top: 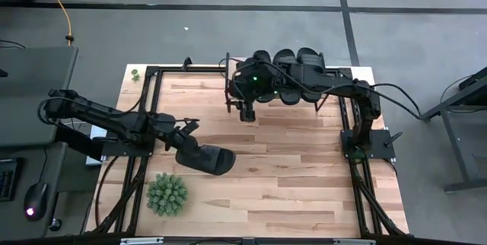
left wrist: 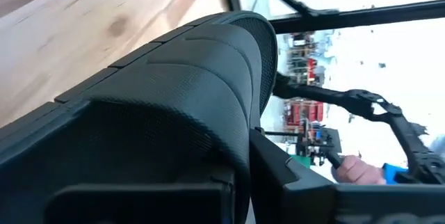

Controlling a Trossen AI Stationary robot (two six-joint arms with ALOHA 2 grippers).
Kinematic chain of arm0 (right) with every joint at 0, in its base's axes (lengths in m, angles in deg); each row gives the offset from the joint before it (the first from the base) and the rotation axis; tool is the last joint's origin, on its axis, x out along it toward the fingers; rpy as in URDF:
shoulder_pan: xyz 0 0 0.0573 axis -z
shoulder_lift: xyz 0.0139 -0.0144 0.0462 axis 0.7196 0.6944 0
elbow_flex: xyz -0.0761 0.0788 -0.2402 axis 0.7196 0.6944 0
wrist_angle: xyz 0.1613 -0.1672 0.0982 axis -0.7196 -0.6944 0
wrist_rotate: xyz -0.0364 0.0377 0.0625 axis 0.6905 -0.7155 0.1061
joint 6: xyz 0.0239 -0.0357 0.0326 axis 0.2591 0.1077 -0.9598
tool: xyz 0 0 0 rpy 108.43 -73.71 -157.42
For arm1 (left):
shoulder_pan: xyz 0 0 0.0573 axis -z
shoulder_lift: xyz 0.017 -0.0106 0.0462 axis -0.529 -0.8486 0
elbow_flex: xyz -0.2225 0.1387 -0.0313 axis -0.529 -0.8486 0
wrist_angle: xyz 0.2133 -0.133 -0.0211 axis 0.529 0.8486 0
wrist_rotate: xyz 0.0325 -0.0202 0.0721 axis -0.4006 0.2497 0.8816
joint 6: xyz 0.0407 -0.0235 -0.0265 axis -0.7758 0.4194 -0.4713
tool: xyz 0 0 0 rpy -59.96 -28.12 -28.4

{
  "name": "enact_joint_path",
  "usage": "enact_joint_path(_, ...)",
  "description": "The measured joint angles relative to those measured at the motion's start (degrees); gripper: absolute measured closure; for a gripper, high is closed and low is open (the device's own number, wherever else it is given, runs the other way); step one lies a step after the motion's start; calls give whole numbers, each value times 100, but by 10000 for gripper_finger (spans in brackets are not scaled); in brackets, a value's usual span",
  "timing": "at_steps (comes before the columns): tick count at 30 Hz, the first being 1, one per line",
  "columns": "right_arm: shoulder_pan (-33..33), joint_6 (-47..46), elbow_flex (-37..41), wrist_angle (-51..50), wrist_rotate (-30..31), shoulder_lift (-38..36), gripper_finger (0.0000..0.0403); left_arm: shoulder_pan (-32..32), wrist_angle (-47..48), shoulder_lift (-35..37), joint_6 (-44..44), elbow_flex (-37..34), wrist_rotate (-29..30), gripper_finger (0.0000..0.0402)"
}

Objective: Pick and place slides into the shelf
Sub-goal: Put the black slipper on the shelf

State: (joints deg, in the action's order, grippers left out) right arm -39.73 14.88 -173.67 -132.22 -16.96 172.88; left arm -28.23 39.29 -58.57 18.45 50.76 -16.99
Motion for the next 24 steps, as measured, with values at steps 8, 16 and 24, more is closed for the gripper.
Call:
enact_joint_path(8, -643, 585, -780, -241, 161, -5, 229, -351, 36, 0, -196, 721, -307, 384)
enact_joint_path(16, -1244, 1134, -977, -541, 934, -4, 229, -1054, 243, 2, -742, 1605, -730, 390)
enact_joint_path(24, -1441, 1227, -977, -518, 1193, -2, 229, -1625, 945, 0, -1037, 2115, -1348, 389)
